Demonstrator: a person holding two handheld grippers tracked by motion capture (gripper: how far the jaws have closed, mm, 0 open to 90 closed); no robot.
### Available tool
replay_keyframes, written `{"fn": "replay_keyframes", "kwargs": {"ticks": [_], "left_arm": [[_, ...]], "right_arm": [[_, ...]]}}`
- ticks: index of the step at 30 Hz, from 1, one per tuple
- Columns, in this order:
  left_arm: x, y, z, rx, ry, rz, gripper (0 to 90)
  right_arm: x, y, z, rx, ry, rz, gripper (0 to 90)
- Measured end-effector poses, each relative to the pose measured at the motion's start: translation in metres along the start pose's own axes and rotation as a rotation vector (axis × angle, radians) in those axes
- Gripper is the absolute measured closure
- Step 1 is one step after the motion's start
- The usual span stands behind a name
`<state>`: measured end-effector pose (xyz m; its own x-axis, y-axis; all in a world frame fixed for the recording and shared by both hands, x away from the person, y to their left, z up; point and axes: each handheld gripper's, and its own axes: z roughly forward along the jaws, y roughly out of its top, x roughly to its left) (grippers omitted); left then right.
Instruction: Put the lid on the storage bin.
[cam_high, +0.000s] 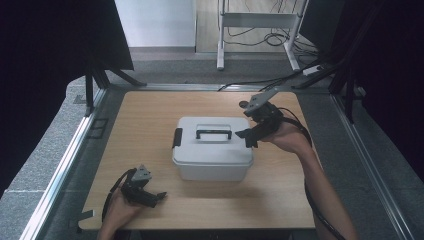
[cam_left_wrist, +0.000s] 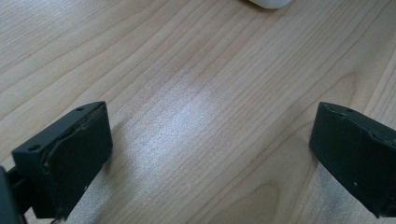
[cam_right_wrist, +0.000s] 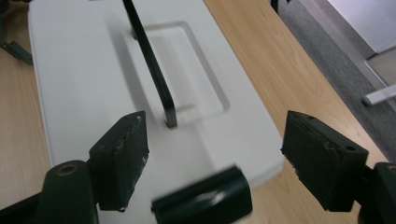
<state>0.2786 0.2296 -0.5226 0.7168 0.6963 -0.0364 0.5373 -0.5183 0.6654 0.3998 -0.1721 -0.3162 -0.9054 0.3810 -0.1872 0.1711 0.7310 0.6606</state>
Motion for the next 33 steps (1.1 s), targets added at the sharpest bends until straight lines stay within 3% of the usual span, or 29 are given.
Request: {"fn": "replay_keyframes", "kwargs": {"ticks": [12,19,26,33], "left_arm": [[0.000,0.000,0.000,0.002,-0.001,0.001,0.0],[0.000,0.000,0.000,0.002,0.000,0.001,0.0],[0.000,0.000,0.000,0.001,0.002,0.000,0.0],[0.000,0.000,0.000,0.001,0.003,-0.001,0.0]], "right_arm": [[-0.004,-0.054,-0.033,0.008,-0.095,0.109,14.8],[-0.004,-0.087,-0.045,0.008,-0.134,0.208,10.0],[0.002,-0.122,-0.047,0.001,-0.184,0.282,5.7],[0.016,-0.153,-0.034,0.012,-0.219,0.325,3.9]]}}
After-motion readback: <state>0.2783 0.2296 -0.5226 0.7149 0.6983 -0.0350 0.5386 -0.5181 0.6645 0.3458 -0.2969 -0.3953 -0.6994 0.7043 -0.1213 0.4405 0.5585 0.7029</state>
